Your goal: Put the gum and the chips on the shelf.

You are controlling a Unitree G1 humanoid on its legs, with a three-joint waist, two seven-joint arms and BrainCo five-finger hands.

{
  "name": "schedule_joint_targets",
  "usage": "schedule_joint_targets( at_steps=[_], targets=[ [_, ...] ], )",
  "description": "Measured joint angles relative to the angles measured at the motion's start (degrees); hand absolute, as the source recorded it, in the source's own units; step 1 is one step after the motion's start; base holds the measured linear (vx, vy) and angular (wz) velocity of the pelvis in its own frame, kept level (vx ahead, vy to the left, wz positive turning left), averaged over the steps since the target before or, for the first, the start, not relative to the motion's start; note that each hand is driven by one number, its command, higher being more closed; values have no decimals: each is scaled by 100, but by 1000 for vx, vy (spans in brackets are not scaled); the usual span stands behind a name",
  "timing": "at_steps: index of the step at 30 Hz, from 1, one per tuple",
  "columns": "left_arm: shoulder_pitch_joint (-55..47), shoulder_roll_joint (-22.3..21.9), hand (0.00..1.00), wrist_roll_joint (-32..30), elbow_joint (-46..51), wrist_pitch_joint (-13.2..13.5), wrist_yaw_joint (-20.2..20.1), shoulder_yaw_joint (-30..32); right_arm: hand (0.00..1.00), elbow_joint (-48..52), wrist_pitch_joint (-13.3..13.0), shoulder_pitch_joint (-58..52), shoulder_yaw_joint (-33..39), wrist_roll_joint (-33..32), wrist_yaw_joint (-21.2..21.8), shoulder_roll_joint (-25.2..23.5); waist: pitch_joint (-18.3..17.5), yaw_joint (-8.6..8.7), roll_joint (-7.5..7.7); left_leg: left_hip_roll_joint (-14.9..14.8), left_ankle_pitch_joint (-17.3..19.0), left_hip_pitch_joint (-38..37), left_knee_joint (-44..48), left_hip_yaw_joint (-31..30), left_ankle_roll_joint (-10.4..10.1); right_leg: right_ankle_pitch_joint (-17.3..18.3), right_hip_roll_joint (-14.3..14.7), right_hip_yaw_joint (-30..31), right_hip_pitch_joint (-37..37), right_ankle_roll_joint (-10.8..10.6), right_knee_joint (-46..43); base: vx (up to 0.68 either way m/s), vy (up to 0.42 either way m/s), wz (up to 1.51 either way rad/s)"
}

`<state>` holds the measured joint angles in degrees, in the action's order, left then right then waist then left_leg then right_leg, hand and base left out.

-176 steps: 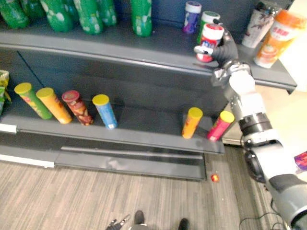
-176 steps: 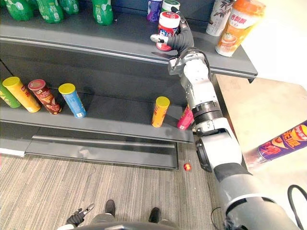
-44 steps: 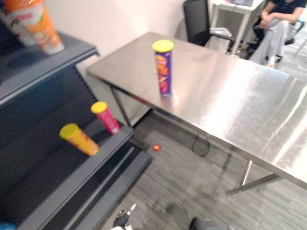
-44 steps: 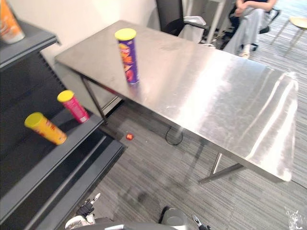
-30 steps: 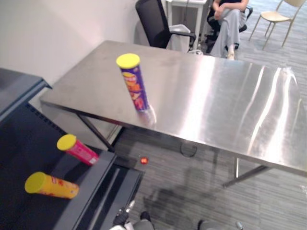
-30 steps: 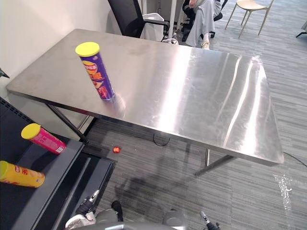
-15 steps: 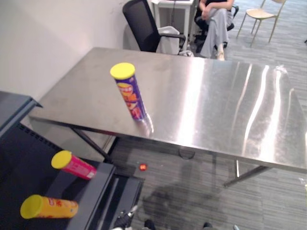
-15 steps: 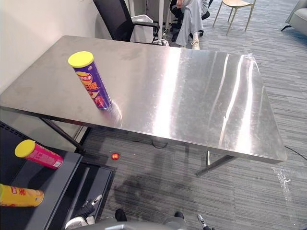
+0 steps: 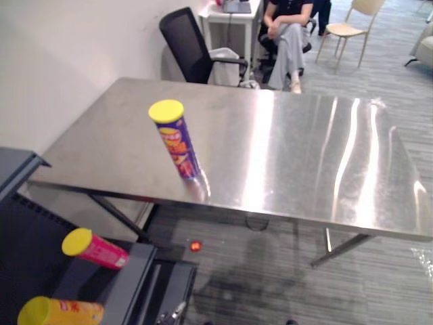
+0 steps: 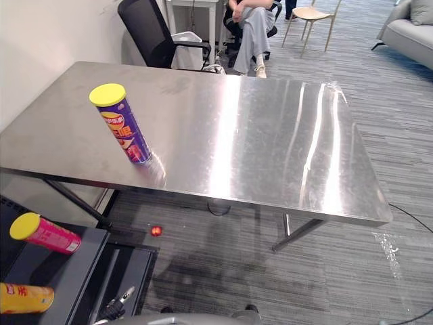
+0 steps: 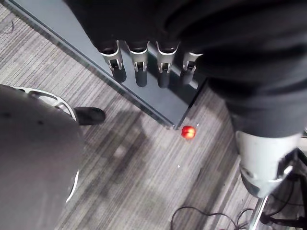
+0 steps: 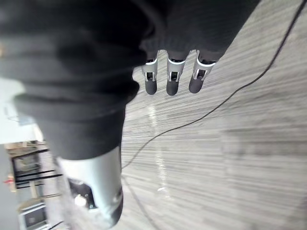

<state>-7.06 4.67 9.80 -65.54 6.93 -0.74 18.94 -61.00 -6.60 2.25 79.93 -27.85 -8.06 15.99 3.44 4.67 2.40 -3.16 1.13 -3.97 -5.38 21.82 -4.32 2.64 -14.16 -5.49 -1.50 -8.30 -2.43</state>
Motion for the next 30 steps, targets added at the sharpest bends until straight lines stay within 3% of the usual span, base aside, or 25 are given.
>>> schedule_joint_targets(
  at_steps=[2,4,5,7,10,12,15,17,23,26,30],
  targets=[
    [-3,-4,0,0,-6,-1,9,-16,0,750,-91,61,-380,-32,-204,70,-29,-3,8,0,23,-40,0,87,20,-14,1,74,44,14,-73,22,6,-27],
    [-19,-73,0,0,12,-3,47,-25,0,2431,-278,207,-1162,-148,-657,6,-80,-12,-62,-61,37,-43,-1,112,27,-220,57,167,151,-16,-40,-1,-15,-35],
    [-18,-101,0,0,32,-7,50,-25,0,2974,-331,179,-1386,-21,-807,-38,-126,-12,-139,-63,37,-48,-1,118,27,-253,58,166,152,-19,-21,-17,-25,-24],
    [-30,-211,0,-15,225,-9,57,-22,0,4399,-543,179,-1835,433,-1073,-125,-145,-30,-111,-93,48,-57,-2,122,26,-288,56,164,146,-41,34,-36,-40,-6],
    [-76,-240,0,-229,288,-17,52,-85,0,4913,-806,486,-2232,779,-1334,-140,-195,-55,-50,-130,38,-38,-26,107,16,-288,86,163,148,-41,52,-42,-54,-2],
    [-103,-242,0,-256,304,-27,54,-173,0,5306,-805,475,-2823,876,-1339,-140,-214,-56,-64,-141,9,-10,-36,93,8,-288,99,157,152,-41,73,-35,-63,0],
    [-117,-241,0,-392,299,-62,40,-352,0,6051,-790,452,-3650,1234,-1081,-139,-262,-59,-118,-140,-21,45,-38,77,3,-288,100,135,157,-41,150,-30,-60,3],
    [-116,-248,0,-439,312,-84,32,-488,0,6508,-790,420,-4281,1479,-683,-136,-302,-73,-179,-145,-74,132,-36,-58,4,-288,117,98,221,-41,153,-21,-59,16],
    [-102,-185,0,-447,488,-59,-74,-714,0,6561,-771,417,-5864,1622,514,3,-281,-339,-129,-137,-239,260,-8,-325,-10,-283,159,-203,122,-44,305,-42,-57,17],
    [-90,-164,0,-437,525,4,-130,-740,0,6436,-745,514,-6400,1566,857,5,-263,-419,-98,-116,-309,332,-11,-513,0,-268,147,-359,97,-57,340,-87,-49,22],
    [-33,-131,0,-439,505,3,-170,-798,0,6259,-664,798,-7064,1526,1003,5,-225,-501,-59,-44,-360,335,-46,-718,7,-150,93,-428,54,-144,333,-91,-26,9]
  ],
)
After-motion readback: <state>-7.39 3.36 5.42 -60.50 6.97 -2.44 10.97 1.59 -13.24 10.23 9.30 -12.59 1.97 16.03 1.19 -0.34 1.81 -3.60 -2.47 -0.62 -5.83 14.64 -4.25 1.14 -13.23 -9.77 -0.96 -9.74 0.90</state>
